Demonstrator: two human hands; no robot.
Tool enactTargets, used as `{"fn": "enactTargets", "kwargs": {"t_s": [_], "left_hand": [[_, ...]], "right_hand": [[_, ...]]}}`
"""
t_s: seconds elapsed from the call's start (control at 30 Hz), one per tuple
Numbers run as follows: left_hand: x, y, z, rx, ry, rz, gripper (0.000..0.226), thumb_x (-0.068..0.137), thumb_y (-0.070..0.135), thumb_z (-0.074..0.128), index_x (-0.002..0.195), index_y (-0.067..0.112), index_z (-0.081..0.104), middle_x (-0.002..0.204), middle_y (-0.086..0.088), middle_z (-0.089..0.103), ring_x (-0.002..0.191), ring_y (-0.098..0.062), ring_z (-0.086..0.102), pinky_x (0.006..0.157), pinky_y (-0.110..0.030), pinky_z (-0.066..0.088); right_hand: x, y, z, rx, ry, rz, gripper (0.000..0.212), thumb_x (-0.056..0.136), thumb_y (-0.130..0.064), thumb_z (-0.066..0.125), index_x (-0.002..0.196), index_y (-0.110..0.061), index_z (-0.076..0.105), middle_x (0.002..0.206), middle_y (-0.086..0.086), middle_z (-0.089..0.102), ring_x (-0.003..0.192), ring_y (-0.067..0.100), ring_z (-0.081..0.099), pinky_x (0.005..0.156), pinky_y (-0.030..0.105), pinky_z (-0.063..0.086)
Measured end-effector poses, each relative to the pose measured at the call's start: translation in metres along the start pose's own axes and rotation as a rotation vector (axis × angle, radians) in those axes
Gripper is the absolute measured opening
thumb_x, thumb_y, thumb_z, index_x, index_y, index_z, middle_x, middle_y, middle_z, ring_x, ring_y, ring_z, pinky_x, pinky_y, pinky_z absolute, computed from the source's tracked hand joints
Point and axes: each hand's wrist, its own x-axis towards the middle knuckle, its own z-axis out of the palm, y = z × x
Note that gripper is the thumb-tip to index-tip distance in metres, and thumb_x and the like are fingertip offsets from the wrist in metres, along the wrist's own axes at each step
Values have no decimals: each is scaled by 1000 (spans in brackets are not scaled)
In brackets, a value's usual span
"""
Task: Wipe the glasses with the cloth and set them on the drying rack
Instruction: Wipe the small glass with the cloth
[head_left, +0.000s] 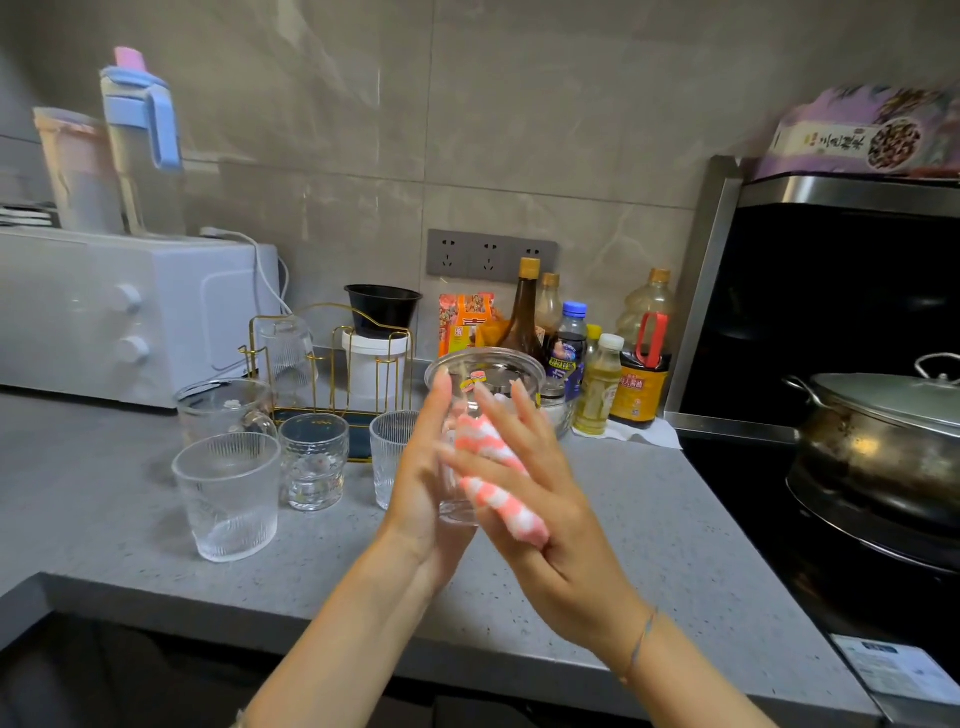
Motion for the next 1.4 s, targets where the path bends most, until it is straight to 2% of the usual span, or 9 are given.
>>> {"fn": "enactTargets", "kwargs": {"t_s": [0.1,0.33,0.53,0.63,0.87,0.97,1.1,1.23,1.4], "left_hand": [[0,-4,-3,49,-5,-28,72,81,64,51,128,11,61,121,-15,67,113,-27,65,103,-42,44],[0,-4,0,97,-95,-68,60,87,59,46,124,16,66,122,-16,67,114,-29,63,101,-46,44],[-5,-8,1,143,-109,-114,61,89,61,42,125,16,65,124,-15,66,115,-30,63,102,-46,44],[-6,-8,-1,196,-115,-96,62,88,64,41,124,20,66,121,-13,68,110,-27,65,93,-42,48],[-8,-8,5,163,-42,55,47,86,56,48,116,27,70,116,-7,71,108,-22,67,101,-46,45],[-5,-6,5,73,-15,14,56,85,61,51,112,16,73,115,-13,70,107,-26,68,102,-45,44],[-1,-6,6,28,21,-38,83,71,71,66,132,16,56,104,-13,72,95,-27,71,86,-39,54],[-1,-8,8,75,-94,-38,58,82,61,45,92,15,79,104,-11,74,97,-21,71,90,-36,52],[-6,-4,7,136,-119,-32,53,89,57,41,121,23,66,118,-11,69,109,-25,67,94,-46,48]], "right_hand": [[-4,2,0,-101,-17,-46,36,97,-29,45,129,-19,58,155,3,30,148,24,13,119,46,12],[14,4,-18,-147,50,1,43,100,-41,31,124,-24,62,156,-9,24,149,19,5,120,34,-1],[29,9,-37,-111,127,74,35,99,-33,37,128,-31,56,157,-10,22,148,13,2,118,55,8],[27,8,-33,-102,119,93,38,99,-36,35,131,-30,54,158,-12,20,148,10,2,119,53,9],[10,-1,-16,-114,67,23,45,100,-39,31,140,-22,44,159,-5,19,149,19,5,120,48,4],[-6,-6,-7,-107,20,-34,43,101,-35,33,137,-20,48,158,-3,24,148,23,10,120,44,7],[-14,-6,-5,-228,-14,-125,39,99,-31,37,134,-21,52,155,0,29,147,26,17,120,42,10],[-4,-4,-16,-238,-5,-97,41,102,-34,31,131,-20,56,153,4,33,147,25,16,119,44,12],[14,-2,-30,-201,69,-40,42,101,-36,31,129,-21,58,156,-3,26,149,20,7,120,38,3]]}}
